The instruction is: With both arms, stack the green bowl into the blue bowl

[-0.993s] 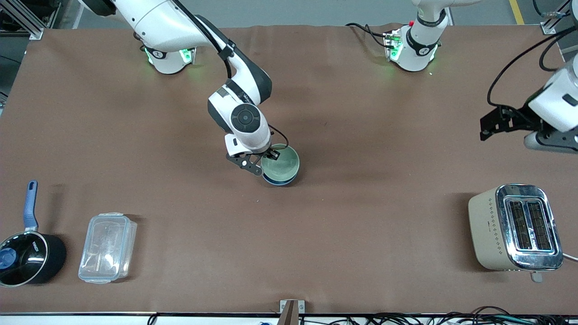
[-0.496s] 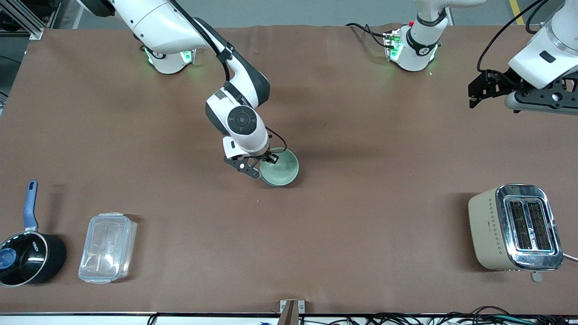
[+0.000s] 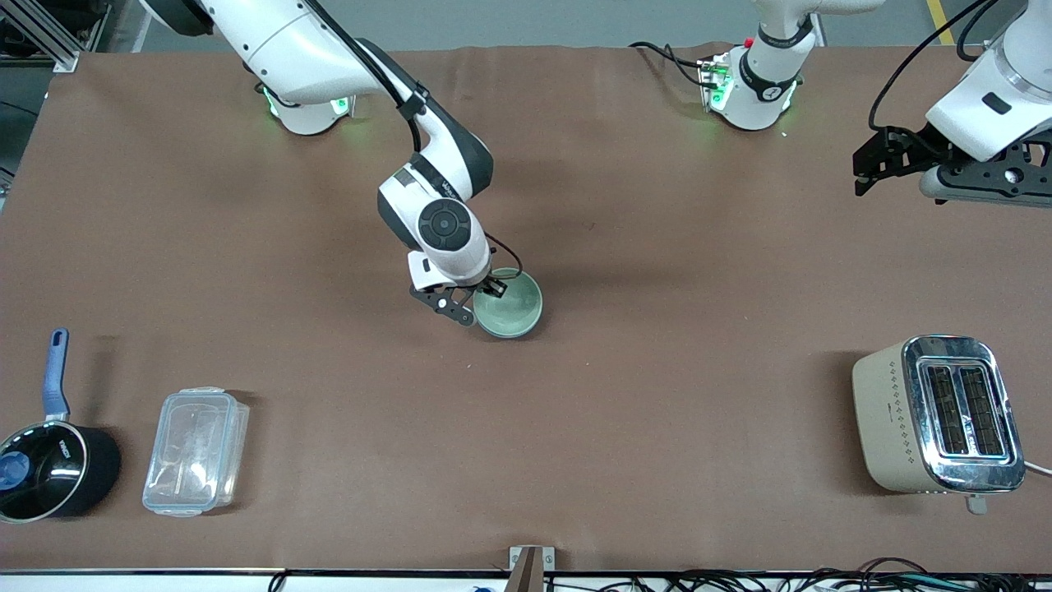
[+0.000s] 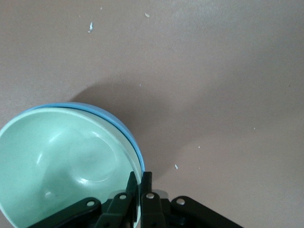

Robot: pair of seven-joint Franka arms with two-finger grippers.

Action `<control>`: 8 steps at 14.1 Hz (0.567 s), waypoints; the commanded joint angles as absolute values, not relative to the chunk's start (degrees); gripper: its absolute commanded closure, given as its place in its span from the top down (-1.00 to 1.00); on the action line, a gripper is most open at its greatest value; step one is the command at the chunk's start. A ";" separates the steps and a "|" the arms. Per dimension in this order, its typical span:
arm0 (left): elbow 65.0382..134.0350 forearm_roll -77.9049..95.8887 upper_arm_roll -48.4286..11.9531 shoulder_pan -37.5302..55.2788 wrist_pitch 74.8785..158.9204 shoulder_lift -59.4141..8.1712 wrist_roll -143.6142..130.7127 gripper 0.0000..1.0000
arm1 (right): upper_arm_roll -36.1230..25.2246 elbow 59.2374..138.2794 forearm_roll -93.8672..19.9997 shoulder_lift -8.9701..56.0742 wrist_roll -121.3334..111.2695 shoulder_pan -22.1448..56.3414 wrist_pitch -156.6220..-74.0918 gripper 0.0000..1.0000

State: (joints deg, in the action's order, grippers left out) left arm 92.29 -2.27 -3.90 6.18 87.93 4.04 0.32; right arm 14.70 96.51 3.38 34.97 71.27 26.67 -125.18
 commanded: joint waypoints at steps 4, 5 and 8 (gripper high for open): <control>92.72 -1.14 -3.52 6.24 88.33 4.66 0.62 1.00 | 15.21 96.42 4.22 34.46 72.60 26.54 -125.07 0.99; 92.46 -1.14 -3.52 6.24 88.33 4.66 0.53 1.00 | 15.12 96.24 4.22 33.32 72.42 26.46 -124.89 1.00; 91.06 -1.23 -3.60 6.68 88.24 3.87 0.44 1.00 | 15.03 96.15 8.49 25.87 70.07 22.17 -119.64 1.00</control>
